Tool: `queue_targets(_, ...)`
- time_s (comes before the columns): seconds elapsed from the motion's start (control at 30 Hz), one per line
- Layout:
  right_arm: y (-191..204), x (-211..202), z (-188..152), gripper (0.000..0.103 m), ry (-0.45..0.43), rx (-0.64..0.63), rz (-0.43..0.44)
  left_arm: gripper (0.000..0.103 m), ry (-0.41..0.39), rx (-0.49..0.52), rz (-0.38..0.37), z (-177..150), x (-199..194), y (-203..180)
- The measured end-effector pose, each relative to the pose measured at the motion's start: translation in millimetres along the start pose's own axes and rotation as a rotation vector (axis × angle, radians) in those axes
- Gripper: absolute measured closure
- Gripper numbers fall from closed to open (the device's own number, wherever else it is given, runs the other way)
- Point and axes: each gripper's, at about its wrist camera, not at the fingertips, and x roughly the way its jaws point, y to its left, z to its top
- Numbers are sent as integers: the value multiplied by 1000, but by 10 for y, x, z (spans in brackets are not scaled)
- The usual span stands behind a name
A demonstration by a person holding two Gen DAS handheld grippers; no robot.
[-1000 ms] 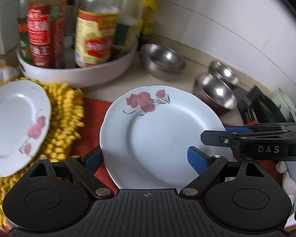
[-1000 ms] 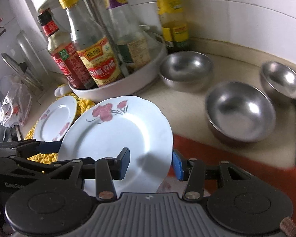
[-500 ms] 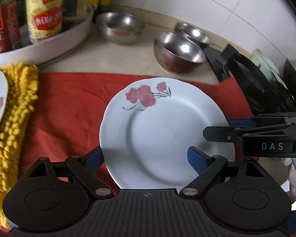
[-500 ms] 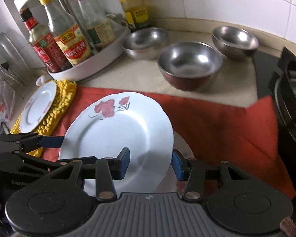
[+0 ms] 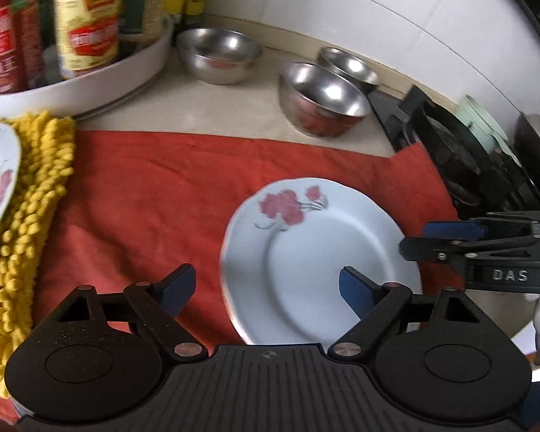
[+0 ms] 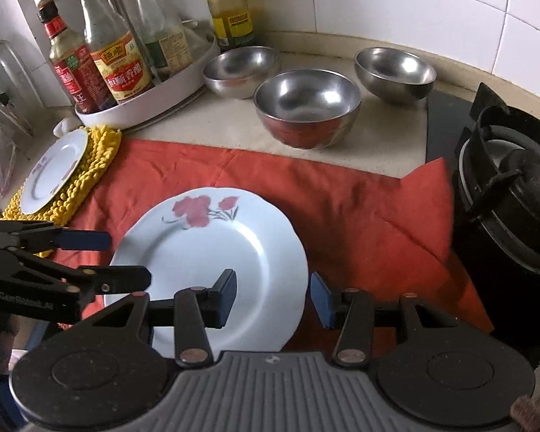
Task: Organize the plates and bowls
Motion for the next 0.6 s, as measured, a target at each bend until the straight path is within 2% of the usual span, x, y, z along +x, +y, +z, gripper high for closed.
queue_targets(0.27,272,72,223,60,-56,-86,64,12,-80,-118,112,-10,-336,407)
queue_targets(0.6,1138,417,595,60,-87,-249,227,8,-213,-291,337,1,-940,1337)
